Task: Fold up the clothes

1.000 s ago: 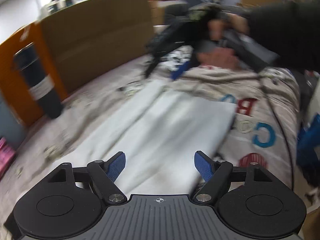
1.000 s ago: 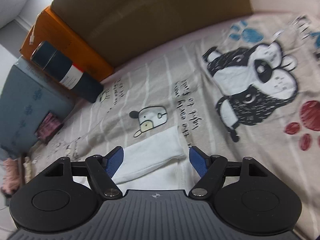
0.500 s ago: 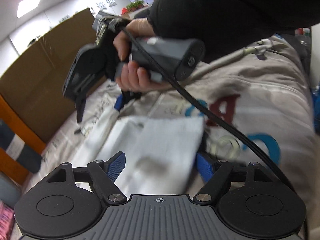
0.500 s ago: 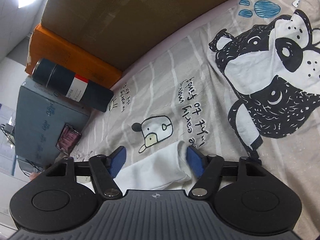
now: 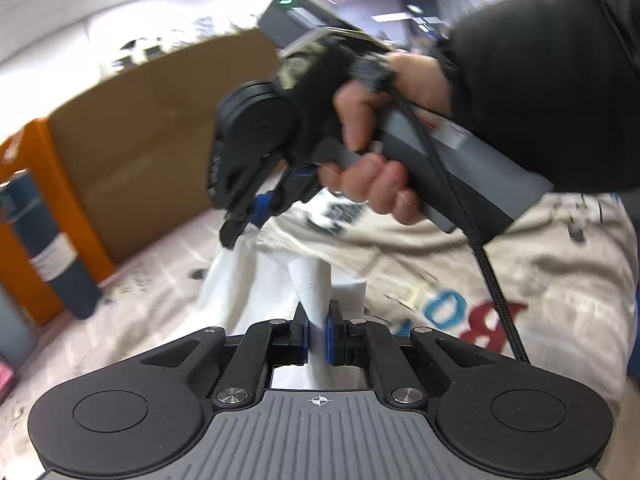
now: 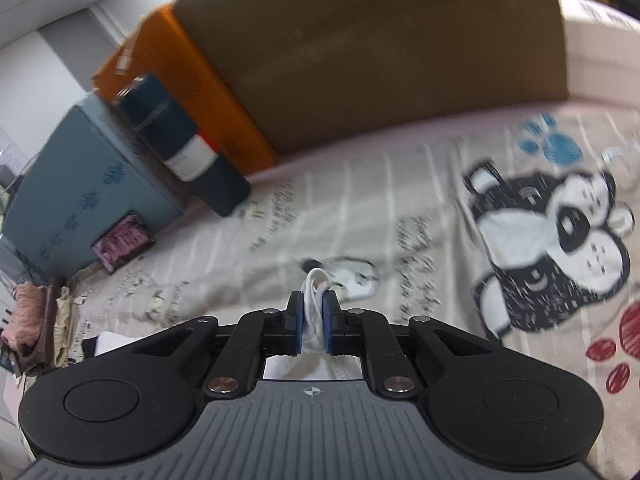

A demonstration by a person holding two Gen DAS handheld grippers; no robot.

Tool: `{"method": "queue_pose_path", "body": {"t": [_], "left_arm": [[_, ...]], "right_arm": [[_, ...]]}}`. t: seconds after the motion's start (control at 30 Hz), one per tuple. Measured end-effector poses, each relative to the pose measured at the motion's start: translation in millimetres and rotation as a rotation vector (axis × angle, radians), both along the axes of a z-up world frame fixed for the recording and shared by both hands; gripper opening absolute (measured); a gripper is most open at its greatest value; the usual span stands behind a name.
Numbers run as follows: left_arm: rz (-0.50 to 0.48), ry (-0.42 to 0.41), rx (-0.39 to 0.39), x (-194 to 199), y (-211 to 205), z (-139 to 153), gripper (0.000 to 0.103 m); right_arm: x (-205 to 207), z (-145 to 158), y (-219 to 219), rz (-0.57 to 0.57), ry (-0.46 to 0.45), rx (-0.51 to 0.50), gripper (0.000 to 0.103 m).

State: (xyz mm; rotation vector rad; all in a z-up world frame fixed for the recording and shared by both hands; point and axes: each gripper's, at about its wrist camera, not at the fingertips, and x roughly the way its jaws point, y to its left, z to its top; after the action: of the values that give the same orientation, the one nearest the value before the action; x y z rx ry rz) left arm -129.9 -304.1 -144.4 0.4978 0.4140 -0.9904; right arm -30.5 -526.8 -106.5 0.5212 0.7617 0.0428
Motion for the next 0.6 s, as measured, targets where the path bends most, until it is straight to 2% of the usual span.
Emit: {"method": "queue_pose_path", "body": {"t": [0.2,0.33,0.5,0.6], "left_arm": [[0.100,0.013,-0.140,5,64,36,0.006],[0.179,-0.006,-0.209,5,108,57,0.006],[0.340,-0.037,-0.258,9,175,78,0.006],[0.452,-0.027,-0.265,13,211,83,0.006]], "right_arm": [[17,51,50,0.044,-0.041,-0.087,0.008],[35,80,95,0.071,-0.046,-0.090,0.008],[70,98,172,0.165,-0.062,-0.119,0.008],[91,94,224,0.228,-0.043,-0.145,0.008]]}}
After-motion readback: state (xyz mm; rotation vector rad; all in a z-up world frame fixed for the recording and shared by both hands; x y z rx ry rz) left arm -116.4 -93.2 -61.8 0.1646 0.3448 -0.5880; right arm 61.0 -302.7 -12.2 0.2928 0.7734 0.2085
